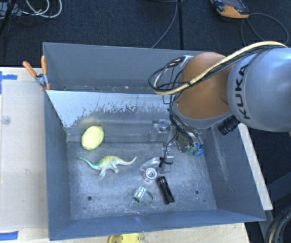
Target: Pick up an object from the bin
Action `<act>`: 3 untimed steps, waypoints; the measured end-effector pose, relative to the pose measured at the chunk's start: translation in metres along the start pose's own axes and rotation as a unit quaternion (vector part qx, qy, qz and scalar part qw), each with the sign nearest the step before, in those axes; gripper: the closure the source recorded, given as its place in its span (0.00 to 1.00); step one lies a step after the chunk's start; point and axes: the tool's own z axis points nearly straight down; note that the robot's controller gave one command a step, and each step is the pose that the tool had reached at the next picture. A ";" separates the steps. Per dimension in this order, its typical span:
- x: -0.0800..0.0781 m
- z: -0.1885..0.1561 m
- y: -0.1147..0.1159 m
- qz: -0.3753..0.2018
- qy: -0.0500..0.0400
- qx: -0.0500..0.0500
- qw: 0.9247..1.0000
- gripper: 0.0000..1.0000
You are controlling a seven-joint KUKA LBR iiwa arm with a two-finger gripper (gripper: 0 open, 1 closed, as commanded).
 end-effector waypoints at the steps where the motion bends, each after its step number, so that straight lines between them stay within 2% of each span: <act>1: -0.001 -0.005 0.000 0.000 -0.004 0.000 1.000 0.00; 2: 0.040 0.080 -0.045 0.044 0.001 0.000 0.999 1.00; 3: 0.040 0.080 -0.045 0.045 0.001 0.000 0.999 0.00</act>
Offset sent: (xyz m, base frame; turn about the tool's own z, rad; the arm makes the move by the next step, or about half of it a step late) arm -0.0401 -0.0448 -0.0782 0.0850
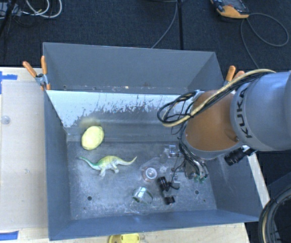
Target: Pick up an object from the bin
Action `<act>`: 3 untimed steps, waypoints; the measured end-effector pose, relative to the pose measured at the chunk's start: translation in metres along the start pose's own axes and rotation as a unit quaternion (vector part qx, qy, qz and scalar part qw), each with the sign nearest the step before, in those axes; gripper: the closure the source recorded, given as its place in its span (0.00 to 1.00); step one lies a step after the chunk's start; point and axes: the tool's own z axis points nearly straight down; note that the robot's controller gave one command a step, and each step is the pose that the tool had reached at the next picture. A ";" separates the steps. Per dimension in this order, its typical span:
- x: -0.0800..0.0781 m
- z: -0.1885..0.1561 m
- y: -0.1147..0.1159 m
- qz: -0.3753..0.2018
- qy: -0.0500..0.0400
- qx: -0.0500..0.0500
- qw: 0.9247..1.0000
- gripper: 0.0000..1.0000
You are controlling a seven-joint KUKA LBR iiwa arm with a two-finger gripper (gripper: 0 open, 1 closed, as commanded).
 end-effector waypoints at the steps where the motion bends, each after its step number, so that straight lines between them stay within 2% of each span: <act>1: 0.000 0.000 0.000 0.000 0.000 0.000 1.000 0.00; 3: -0.004 -0.046 0.000 0.001 0.001 0.000 1.000 0.00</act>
Offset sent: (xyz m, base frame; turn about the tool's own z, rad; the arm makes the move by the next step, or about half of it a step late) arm 0.0013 0.0081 0.0365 -0.0181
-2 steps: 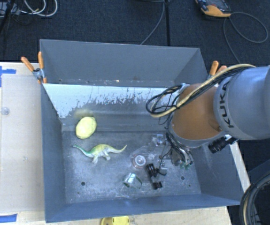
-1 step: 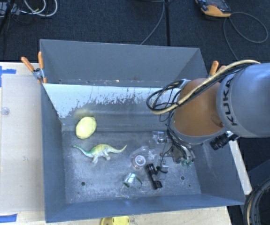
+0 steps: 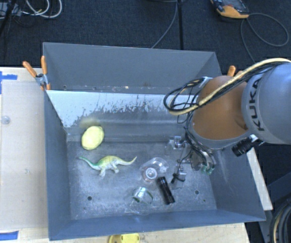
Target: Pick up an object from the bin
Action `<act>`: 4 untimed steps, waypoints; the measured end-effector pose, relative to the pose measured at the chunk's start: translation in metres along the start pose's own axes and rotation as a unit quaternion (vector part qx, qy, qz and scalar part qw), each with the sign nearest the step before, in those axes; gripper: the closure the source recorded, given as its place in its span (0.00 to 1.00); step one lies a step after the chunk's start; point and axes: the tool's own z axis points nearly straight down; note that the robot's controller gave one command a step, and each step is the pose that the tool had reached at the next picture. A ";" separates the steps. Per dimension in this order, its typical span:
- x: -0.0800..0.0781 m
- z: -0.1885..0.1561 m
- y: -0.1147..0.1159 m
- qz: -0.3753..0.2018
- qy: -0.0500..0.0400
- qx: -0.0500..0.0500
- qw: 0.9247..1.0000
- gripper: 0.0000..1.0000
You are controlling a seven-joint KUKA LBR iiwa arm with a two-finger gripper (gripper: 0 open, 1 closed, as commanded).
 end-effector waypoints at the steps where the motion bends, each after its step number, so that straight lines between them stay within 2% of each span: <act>1: 0.005 0.073 0.043 -0.007 -0.002 0.000 1.000 1.00; 3: 0.007 0.066 0.043 -0.009 0.000 0.000 1.000 1.00; 4: 0.006 0.005 0.045 -0.009 0.003 0.000 1.000 1.00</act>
Offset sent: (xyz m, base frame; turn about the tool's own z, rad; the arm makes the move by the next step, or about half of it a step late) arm 0.0000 0.0000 0.0000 0.0000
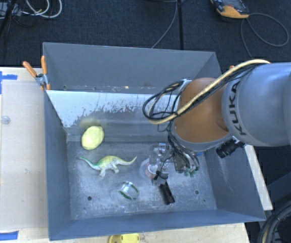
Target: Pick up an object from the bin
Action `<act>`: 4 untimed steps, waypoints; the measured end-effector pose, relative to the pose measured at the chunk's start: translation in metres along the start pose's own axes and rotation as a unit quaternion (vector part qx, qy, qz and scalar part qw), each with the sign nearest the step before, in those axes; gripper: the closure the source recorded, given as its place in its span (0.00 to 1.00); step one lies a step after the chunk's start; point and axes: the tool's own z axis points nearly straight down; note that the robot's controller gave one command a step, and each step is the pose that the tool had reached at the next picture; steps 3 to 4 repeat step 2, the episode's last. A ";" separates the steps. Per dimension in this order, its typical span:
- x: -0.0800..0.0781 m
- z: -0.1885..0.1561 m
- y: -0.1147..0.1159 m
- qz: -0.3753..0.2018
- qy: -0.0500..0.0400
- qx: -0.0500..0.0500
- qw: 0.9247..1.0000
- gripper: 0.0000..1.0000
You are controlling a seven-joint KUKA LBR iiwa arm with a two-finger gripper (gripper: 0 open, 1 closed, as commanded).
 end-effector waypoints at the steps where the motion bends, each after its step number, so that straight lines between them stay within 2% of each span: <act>1: 0.003 -0.053 0.002 -0.013 0.000 0.000 1.000 1.00; 2: 0.003 -0.089 0.001 -0.012 -0.004 0.000 1.000 1.00; 4: 0.003 -0.089 0.001 -0.012 -0.004 0.000 1.000 1.00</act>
Offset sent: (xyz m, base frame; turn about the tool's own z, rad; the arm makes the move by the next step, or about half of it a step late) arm -0.0070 0.0010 0.0690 0.0115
